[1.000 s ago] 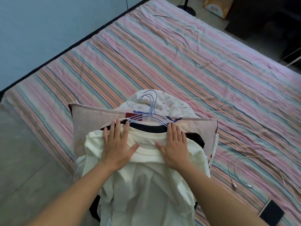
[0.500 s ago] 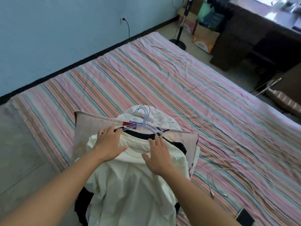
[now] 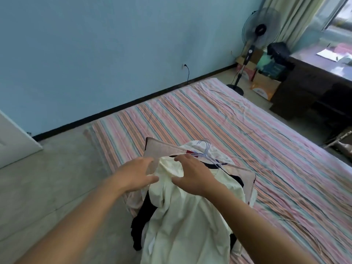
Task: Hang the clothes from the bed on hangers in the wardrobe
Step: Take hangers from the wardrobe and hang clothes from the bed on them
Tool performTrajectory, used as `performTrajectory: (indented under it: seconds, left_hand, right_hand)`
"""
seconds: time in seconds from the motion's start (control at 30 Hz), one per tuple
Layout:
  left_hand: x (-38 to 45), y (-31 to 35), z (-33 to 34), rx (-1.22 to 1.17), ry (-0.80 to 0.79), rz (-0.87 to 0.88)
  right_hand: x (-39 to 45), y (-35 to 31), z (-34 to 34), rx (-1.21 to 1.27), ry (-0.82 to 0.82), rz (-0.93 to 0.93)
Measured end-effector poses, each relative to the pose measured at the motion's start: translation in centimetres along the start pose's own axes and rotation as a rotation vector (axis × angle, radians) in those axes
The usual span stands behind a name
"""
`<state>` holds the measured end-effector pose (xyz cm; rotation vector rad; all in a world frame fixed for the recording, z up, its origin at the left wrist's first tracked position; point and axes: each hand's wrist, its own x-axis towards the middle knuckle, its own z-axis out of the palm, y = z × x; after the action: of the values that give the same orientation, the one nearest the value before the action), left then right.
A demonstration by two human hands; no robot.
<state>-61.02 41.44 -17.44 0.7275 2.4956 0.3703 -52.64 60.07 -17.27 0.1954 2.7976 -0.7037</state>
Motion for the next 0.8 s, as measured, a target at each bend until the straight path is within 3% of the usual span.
performTrajectory:
  seconds: [0.33,0.8]
  left_hand:
    - [-22.8,-7.2,-3.8,0.011,0.068,-0.216]
    - [-46.1,-12.4,-7.3,-0.207,0.310,-0.388]
  right_hand:
    - [-8.5,-16.6,-2.0,-0.323,-0.154,-0.311]
    - [-17.7,-35.4,0.2,-0.443,-0.229,-0.690]
